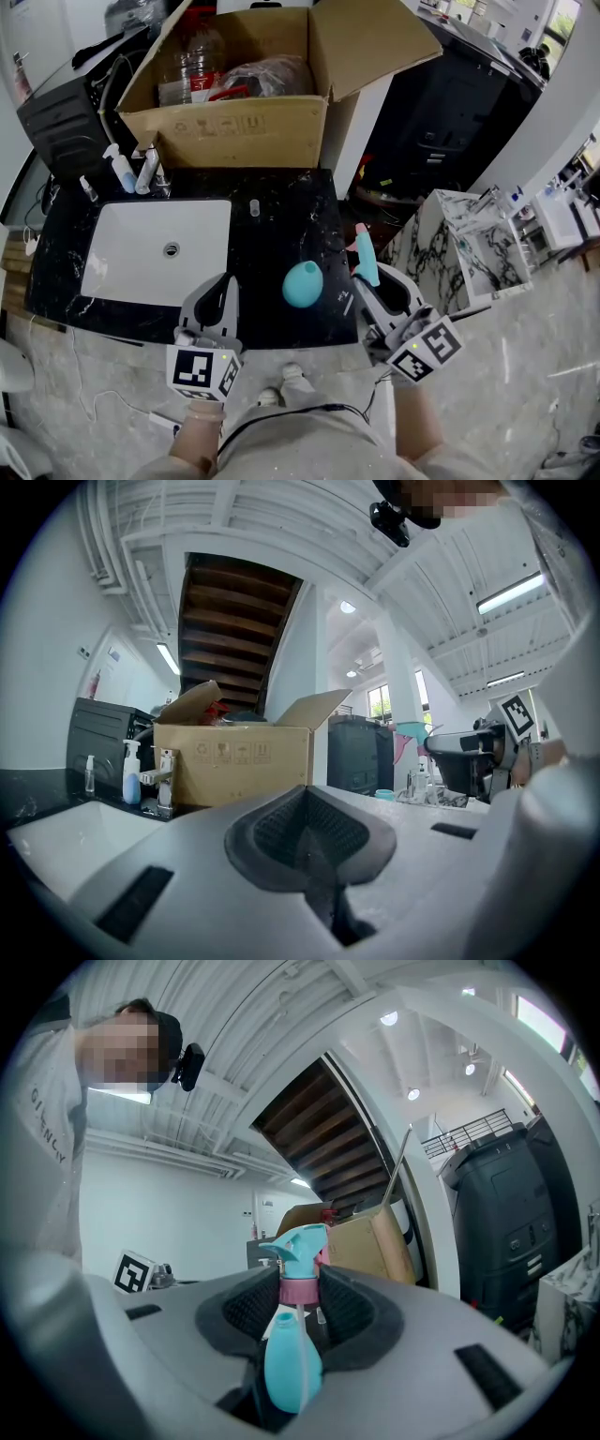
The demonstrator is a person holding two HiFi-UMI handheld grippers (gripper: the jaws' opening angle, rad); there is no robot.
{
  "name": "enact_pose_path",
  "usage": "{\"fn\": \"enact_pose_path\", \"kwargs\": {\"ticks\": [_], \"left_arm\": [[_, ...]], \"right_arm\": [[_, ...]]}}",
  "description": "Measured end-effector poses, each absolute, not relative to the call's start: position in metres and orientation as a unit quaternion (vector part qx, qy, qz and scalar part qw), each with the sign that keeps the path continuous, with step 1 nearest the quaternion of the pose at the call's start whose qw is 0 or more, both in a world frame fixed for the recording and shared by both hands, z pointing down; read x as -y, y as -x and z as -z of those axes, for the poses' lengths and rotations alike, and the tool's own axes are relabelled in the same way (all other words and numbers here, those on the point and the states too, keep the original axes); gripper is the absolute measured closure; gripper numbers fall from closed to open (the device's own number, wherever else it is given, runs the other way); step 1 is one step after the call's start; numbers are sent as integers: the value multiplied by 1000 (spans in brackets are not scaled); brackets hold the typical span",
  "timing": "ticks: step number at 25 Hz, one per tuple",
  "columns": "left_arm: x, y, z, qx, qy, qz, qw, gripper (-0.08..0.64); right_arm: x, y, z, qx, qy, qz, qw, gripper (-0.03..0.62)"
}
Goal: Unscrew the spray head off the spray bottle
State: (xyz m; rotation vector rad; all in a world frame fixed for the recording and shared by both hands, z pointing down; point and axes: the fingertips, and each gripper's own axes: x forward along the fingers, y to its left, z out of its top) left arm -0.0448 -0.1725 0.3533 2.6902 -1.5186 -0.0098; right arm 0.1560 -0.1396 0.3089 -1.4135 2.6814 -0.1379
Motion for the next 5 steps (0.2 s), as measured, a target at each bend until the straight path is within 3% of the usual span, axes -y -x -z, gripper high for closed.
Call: {"fn": "enact_pose_path", "kwargs": {"ticks": [5], "left_arm": [[175, 45, -355, 491, -870, 5, 29, 555]], "right_arm": [[141, -158, -309, -882, 467, 44, 52, 454]]}}
